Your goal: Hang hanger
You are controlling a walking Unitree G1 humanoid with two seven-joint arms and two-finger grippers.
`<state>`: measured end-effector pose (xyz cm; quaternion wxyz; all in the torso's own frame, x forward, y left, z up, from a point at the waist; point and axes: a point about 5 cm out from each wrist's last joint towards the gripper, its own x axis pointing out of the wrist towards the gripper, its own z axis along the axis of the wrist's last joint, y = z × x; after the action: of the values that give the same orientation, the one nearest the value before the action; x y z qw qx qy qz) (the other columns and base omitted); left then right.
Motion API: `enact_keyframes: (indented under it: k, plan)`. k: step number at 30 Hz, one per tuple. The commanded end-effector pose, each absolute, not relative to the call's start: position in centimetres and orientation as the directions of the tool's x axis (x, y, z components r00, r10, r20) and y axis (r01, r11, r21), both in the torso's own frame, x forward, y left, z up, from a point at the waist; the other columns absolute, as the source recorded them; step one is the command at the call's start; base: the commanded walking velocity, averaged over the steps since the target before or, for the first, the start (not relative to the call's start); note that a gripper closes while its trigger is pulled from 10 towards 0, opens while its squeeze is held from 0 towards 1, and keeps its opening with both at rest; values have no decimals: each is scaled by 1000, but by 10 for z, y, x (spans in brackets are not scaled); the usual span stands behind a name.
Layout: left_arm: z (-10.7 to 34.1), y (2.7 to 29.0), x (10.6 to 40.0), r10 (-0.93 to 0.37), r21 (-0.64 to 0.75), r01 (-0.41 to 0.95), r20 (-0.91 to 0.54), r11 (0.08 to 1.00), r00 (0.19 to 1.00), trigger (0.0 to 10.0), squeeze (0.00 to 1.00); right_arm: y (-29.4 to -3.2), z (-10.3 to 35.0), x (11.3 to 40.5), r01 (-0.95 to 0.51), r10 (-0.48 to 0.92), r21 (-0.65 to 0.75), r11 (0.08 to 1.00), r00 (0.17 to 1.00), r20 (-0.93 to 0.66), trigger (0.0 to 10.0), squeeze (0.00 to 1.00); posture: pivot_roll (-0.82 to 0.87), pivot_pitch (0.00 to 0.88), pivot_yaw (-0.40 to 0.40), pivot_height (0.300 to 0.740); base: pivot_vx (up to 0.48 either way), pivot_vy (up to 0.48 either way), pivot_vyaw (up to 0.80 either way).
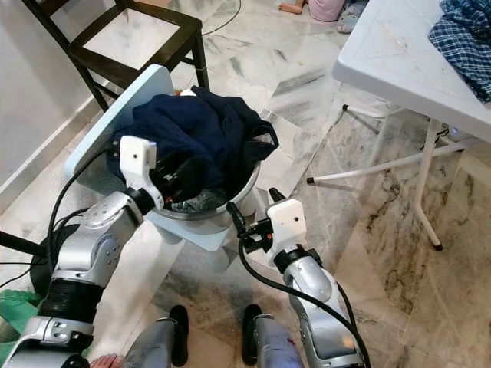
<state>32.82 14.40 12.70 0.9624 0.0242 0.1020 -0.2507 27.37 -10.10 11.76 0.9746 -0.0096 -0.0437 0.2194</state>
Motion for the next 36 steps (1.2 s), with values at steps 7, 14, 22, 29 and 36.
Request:
enact_keyframes:
  k: [7, 14, 22, 29, 36]
  plan:
    - [112, 170, 294, -550, 384, 618, -284, 686, 786, 10000, 1000, -102, 109, 272, -437, 438, -38, 899, 898, 47, 10000, 0, 102, 328, -28, 740, 0, 0, 0]
    - [113, 177, 281, -622, 574, 644, -275, 506, 734, 10000, 1000, -100, 108, 273, -444, 446, -38, 895, 894, 44, 10000, 0, 107, 330, -32, 740, 0, 0, 0]
    - [86, 199, 270, -630, 756, 626, -395, 191, 669, 10000, 1000, -101, 109, 274, -446, 448, -42, 894, 893, 45, 10000, 0, 98, 329, -35, 740, 0, 0, 0]
    - [74, 216, 276, -562, 815, 579, -476, 5, 676, 10000, 824, -104, 109, 273, -442, 444, -48, 896, 895, 44, 10000, 0, 87, 326, -37, 740, 0, 0, 0]
    - [83, 231, 303, -452, 906, 422, -393, -41, 801, 10000, 0, -105, 109, 273, -442, 444, -52, 896, 895, 44, 10000, 0, 79, 323, -43, 740, 0, 0, 0]
